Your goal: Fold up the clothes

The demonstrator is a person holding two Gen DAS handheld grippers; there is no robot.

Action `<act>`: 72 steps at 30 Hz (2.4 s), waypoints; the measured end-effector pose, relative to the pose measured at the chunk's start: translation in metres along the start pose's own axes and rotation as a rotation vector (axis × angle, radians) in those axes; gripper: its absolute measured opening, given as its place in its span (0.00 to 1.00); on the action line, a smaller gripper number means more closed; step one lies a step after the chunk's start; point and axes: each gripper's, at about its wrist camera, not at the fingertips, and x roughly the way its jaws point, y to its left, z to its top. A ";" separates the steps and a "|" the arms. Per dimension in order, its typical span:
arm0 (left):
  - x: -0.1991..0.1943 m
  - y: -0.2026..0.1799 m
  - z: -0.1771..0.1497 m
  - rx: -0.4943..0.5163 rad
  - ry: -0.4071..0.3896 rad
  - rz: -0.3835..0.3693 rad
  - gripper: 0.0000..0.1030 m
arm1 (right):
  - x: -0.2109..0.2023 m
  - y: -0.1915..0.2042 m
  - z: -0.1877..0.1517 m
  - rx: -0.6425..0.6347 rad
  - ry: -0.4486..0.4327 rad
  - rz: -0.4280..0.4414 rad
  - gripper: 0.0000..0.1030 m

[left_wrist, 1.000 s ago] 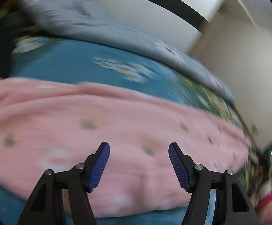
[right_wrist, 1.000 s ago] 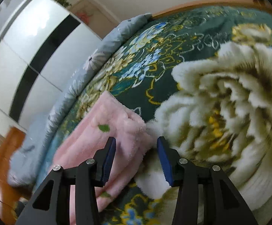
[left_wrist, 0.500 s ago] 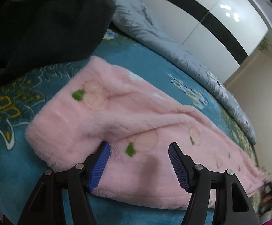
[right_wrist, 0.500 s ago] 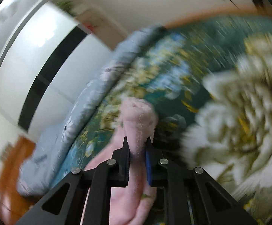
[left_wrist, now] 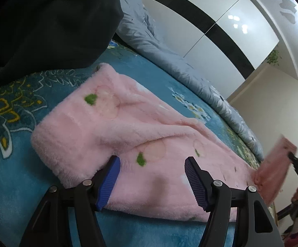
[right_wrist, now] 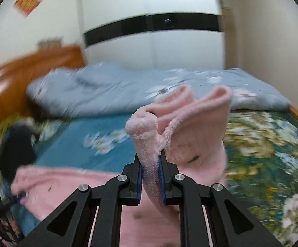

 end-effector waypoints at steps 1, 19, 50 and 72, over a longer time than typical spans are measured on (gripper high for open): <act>-0.001 0.000 0.000 0.003 0.001 -0.005 0.67 | 0.014 0.023 -0.008 -0.037 0.033 0.016 0.14; -0.003 0.002 -0.005 0.009 0.002 -0.036 0.68 | 0.071 0.167 -0.123 -0.499 0.301 0.138 0.25; -0.014 0.011 -0.004 -0.038 -0.003 -0.133 0.70 | 0.077 0.168 -0.080 -0.224 0.326 0.210 0.08; -0.060 0.069 -0.012 -0.369 -0.090 0.098 0.70 | 0.053 0.115 -0.084 -0.057 0.167 0.214 0.45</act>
